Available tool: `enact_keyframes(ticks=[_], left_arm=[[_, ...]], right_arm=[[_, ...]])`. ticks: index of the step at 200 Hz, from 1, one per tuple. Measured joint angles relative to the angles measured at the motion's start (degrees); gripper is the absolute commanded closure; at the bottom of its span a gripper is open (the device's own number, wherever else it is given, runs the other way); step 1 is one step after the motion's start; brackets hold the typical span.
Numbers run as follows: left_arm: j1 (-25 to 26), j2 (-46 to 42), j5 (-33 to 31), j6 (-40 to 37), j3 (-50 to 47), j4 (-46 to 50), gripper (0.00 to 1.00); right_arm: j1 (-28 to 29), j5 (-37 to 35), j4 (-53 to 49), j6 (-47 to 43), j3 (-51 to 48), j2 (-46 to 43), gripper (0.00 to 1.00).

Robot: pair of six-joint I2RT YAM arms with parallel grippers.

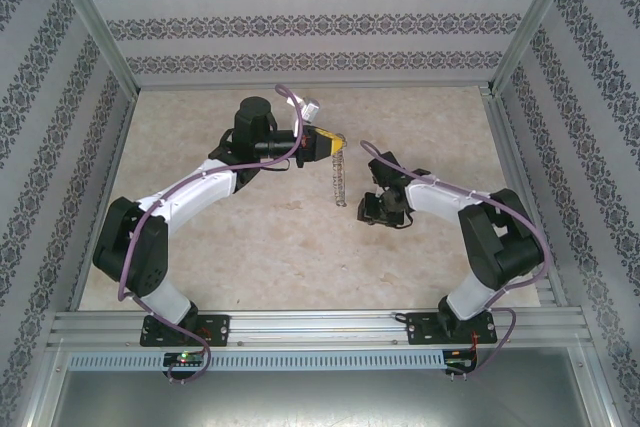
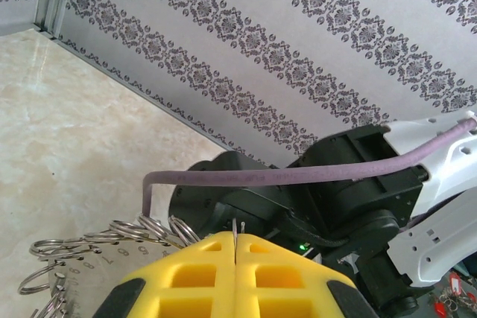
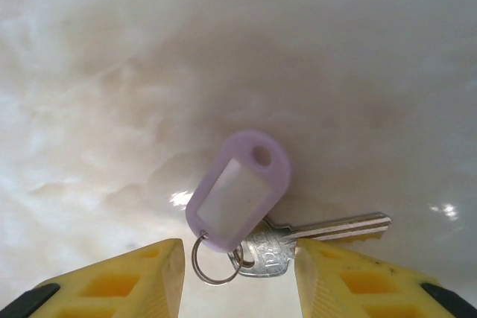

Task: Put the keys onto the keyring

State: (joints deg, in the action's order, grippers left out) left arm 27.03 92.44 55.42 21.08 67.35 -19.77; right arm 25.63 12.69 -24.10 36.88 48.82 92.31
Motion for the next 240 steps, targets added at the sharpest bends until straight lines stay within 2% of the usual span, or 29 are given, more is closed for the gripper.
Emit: enact_keyframes(ticks=[33,72,155,240], left_arm=[[0.0,-1.2,0.0,0.0,-0.3,0.0,1.0],[0.0,-2.7,-0.3,-0.3,-0.6,0.1,1.0],[-0.5,-10.2,-2.8,-4.0,-3.9,4.0,1.0],[-0.6,-11.2,-3.7,-4.3,-4.8,4.7,1.0]], right_arm=[[1.8,0.1,0.6,1.9,-1.2,-4.9,0.55],[4.1,-6.5,-2.8,-2.7,0.9,-7.1,0.54],[13.6,-17.5,-6.6,-12.6,5.0,1.9,0.58],[14.3,-21.6,-7.4,-15.4,6.9,5.9,0.66]])
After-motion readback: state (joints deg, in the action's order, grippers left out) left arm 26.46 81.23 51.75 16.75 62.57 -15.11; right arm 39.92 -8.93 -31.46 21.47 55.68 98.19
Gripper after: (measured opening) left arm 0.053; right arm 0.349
